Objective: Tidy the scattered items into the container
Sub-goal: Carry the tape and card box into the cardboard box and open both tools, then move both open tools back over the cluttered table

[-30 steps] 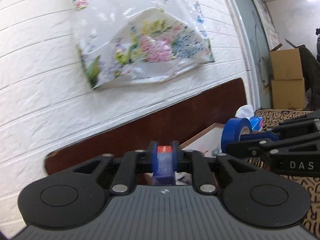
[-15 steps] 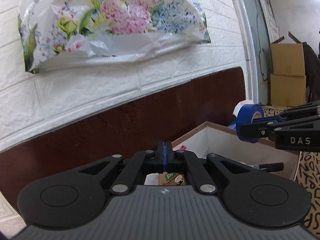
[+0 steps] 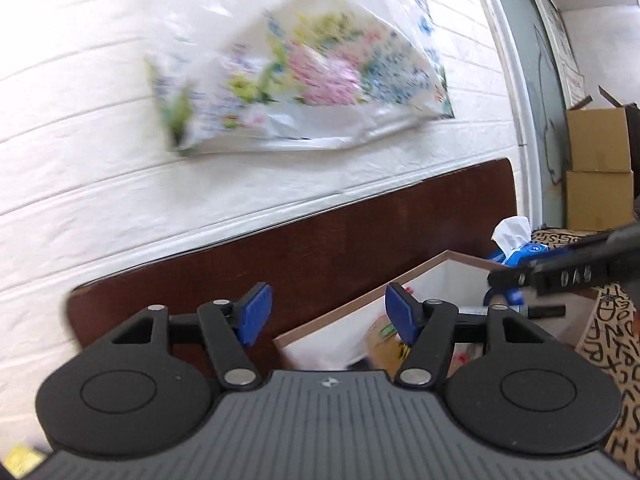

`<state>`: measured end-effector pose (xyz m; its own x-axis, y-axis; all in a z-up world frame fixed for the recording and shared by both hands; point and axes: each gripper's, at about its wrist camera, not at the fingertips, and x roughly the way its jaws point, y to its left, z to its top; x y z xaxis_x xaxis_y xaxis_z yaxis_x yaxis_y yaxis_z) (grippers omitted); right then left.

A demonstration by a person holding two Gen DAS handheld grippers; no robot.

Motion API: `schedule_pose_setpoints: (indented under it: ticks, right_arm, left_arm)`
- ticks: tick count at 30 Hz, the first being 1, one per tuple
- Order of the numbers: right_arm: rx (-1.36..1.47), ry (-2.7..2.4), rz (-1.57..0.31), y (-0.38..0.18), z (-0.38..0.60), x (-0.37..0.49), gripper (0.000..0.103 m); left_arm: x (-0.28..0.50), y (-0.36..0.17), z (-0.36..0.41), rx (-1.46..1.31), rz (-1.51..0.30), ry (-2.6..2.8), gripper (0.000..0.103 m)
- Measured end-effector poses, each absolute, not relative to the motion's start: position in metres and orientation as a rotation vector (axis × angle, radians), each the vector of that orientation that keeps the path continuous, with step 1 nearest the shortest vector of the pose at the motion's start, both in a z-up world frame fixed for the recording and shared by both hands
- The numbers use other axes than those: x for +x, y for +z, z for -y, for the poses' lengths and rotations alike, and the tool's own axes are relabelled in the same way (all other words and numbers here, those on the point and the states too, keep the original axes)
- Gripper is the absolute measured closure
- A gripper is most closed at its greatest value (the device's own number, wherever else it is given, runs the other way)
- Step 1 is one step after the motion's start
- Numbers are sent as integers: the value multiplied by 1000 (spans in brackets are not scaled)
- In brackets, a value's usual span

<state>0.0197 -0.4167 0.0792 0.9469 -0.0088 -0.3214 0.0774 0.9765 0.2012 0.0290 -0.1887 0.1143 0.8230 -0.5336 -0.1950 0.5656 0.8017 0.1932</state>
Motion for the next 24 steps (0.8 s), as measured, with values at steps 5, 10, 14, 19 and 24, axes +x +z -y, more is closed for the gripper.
schedule_pose_setpoints:
  ticks: [5,10,14,19,24]
  right_arm:
    - [207,41,-289,84,373,-3,45]
    - [204,154,-302,80,316,-19,44]
    - [198,228,-317,76,274,-27,43]
    - [208,299,-342,64,234,-41,43]
    - [219,306,-391,41,213,-40,43]
  left_arm:
    - [-6,97,136,248,-140,-503,32]
    - [-27,77,100,229,-209,-450,31]
    - [-45,62,78,240,-239,-412,31]
    - [-59,40,50,247,-288,-380,31]
    - [-57,25,24,246,-332,-338,31]
